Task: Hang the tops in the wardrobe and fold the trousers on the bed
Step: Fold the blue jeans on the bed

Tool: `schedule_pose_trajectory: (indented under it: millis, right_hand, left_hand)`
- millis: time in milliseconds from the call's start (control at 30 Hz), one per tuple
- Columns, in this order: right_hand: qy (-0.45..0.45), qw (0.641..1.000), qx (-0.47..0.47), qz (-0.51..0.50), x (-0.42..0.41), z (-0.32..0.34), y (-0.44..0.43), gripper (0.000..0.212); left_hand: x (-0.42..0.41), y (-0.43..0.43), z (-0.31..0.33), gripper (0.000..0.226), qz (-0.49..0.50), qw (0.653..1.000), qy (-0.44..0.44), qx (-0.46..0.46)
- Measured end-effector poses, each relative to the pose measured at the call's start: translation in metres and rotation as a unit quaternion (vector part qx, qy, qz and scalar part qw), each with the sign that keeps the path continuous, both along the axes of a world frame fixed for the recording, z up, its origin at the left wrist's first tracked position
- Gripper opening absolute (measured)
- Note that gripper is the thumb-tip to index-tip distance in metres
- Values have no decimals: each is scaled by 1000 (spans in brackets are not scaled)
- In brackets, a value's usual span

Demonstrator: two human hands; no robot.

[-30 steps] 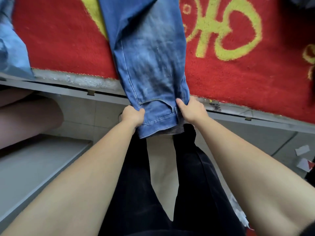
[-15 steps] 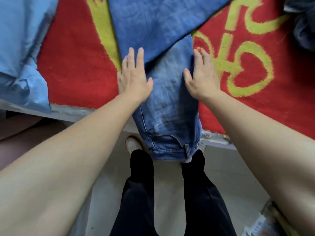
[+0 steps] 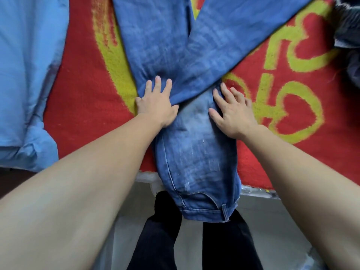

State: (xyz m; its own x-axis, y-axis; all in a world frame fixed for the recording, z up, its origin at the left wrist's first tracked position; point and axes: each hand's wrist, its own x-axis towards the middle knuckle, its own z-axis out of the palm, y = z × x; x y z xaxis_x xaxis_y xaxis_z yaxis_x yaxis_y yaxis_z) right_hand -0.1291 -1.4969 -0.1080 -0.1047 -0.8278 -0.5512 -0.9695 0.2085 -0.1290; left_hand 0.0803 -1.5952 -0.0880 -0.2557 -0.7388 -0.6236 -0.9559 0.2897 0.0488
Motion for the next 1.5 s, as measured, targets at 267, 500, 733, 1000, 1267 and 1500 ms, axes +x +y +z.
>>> schedule_pose_trajectory:
  millis: [267, 500, 733, 1000, 1267, 1500]
  right_hand:
    - [-340, 820, -97, -450, -35, 20, -64, 48]
    - [-489, 522, -150, -683, -56, 41, -143, 29]
    - [-450, 580, -204, -648, -73, 71, -203, 41]
    - [-226, 826, -352, -378, -9, 95, -300, 44]
    - [-269, 955, -59, -112, 89, 64, -363, 47]
    - [-18, 973, -181, -144, 77, 23, -324, 58]
  left_hand:
    - [-8, -4, 3, 78, 24, 997, -44, 53]
    - [-8, -12, 5, 72, 55, 996, -19, 74]
    - [-50, -67, 34, 67, 50, 998, -36, 3]
    - [-5, -109, 49, 17, 125, 940, 271, -166]
    - [75, -157, -2, 13, 422, 885, 198, -26]
    - [55, -217, -9, 37, 490, 795, 358, 13]
